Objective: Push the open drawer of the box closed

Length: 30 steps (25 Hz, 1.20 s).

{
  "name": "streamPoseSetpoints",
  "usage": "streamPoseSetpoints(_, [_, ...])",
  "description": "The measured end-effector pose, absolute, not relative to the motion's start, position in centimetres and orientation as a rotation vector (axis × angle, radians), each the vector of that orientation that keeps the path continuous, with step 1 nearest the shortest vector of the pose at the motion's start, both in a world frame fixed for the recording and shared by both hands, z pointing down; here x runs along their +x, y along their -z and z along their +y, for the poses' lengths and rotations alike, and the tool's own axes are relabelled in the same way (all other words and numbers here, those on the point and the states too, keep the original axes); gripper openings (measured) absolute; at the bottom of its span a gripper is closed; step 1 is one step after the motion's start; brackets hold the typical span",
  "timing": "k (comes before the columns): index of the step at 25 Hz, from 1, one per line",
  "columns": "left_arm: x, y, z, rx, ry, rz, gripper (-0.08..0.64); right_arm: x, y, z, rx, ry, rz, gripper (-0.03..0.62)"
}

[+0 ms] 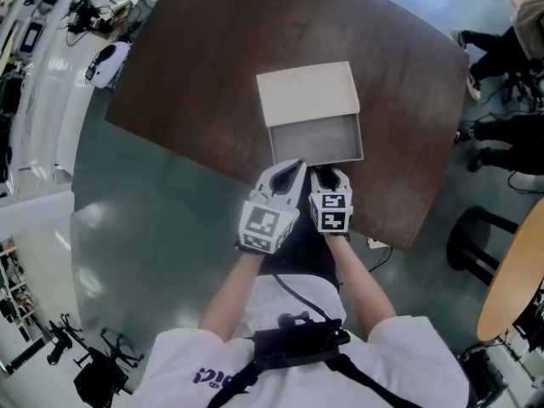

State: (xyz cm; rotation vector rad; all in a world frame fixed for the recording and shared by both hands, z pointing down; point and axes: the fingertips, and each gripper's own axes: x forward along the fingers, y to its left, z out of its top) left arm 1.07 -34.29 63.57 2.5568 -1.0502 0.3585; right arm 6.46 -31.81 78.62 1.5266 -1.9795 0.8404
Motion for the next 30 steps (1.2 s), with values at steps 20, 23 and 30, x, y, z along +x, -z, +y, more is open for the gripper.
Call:
streamPoseSetpoints(20, [-1.5,-62.9,-38.3,2.458,-0.309,-1.160,0.009,6.3,-76.4,-38.4,1.498,-0.825,-1.964,0.097])
streamPoseSetpoints(23, [-2.4,-63.0,-39.8,2.434,-0.303,-1.180,0.009,5.8,-76.1,-40.8,1.489,-0.812,-1.971,0.097])
streamPoseSetpoints(30, [-3.8,-63.6,-42.4,2.392,-0.284,-1.225,0.009,5.2,-76.4,-44.4,1.468,-0.800,-1.973,0.097])
